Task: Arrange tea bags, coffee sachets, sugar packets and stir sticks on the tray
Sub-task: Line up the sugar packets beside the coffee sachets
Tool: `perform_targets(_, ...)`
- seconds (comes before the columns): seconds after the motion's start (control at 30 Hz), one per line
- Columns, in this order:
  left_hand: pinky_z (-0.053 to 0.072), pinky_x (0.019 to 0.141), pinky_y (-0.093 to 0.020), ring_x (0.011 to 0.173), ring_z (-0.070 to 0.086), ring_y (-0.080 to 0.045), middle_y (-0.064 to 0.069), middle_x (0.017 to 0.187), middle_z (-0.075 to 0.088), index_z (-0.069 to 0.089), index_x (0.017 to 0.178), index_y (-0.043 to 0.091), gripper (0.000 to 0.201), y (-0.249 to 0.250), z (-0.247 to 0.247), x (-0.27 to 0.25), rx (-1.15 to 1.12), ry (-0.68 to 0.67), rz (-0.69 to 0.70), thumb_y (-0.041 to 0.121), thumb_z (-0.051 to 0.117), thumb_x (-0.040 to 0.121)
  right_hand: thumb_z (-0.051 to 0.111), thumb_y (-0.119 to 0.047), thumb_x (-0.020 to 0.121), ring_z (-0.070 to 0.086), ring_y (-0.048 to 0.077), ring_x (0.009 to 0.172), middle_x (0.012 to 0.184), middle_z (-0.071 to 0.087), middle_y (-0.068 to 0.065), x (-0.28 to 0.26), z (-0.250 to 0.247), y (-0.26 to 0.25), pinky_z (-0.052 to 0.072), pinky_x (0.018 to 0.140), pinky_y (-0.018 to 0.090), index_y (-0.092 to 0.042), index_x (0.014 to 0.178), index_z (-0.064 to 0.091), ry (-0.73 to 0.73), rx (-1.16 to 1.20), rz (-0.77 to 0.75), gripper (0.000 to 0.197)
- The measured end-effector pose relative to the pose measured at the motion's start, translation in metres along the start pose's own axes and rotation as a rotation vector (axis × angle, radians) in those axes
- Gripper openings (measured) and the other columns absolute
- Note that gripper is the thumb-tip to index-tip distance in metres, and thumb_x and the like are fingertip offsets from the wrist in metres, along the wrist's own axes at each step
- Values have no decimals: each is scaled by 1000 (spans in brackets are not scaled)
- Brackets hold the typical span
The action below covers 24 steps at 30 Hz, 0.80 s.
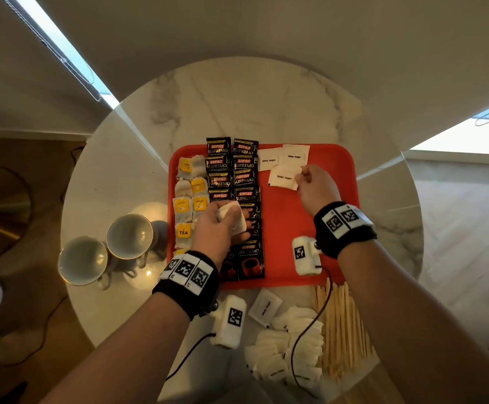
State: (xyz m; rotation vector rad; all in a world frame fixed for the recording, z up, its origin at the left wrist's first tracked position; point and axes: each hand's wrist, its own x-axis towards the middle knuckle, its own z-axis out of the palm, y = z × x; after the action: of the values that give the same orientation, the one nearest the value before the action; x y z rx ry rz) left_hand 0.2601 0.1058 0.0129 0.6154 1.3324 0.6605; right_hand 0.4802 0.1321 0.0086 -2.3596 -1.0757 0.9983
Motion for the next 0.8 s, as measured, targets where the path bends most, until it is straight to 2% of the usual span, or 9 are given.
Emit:
perform_targets(0.1,62,72,-37,99,71,-32,-10,102,71,58,114,11,15,-2,-6,-3,-19,7,-23,18,58,101,50,-23,105,59,25,115,128,62,7,16,4,-7,43,88,31,-12,131,57,-37,-52,10,30)
perform_targets(0.23,62,67,-34,103,70,-37,-15,121,59,58,113,14,17,-4,-12,-2,-51,41,-58,7,50,100,51,-21,103,60,25,107,120,65,8,26,12,-17,43,84,30,-11,125,60,-47,-88,-9,26)
perform_targets(0.33,62,72,-35,111,65,-38,-15,128,54,59,112,18,25,-6,-15,-1,-61,29,-46,-1,49,98,57,-26,100,64,25,105,114,69,4,30,14,-23,48,85,31,-13,112,66,-7,-70,-22,20)
perform_targets(0.4,62,73,-34,107,67,-32,-12,122,61,57,114,19,27,-4,-16,-3,-67,-6,-15,-2,55,97,63,-36,97,66,22,102,110,71,0,27,11,-23,51,87,33,-17,101,67,50,-53,-8,20)
perform_targets(0.5,60,66,-27,87,72,-18,-5,99,72,58,113,16,22,0,-14,-2,-27,-40,31,6,65,95,64,-46,95,64,16,92,92,67,-8,9,6,-22,49,80,30,-19,100,67,94,-42,-57,28)
perform_targets(0.6,58,63,-23,76,69,-11,-2,88,71,63,104,18,11,5,-5,2,76,-41,106,14,67,95,59,-61,92,65,10,80,83,68,-10,-23,7,-23,52,77,27,-21,94,70,-46,71,-175,41)
perform_targets(0.67,61,70,-31,77,68,-15,0,85,68,63,102,19,9,8,5,5,64,-18,109,17,68,95,59,-69,87,69,11,75,82,73,-6,-44,10,-20,58,74,29,-26,91,71,-190,141,-195,45)
perform_targets(0.73,59,79,-41,80,67,-19,3,80,67,62,102,20,11,10,14,7,31,20,81,21,69,94,68,-58,87,70,11,73,83,74,-3,-59,16,-13,60,70,28,-26,92,70,-281,187,-168,33)
perform_targets(0.8,56,84,-45,80,66,-25,-4,84,69,63,102,22,18,12,22,8,18,48,61,29,72,88,70,-32,94,70,13,71,84,73,0,-67,20,-6,60,71,32,-20,96,68,-297,276,-112,12)
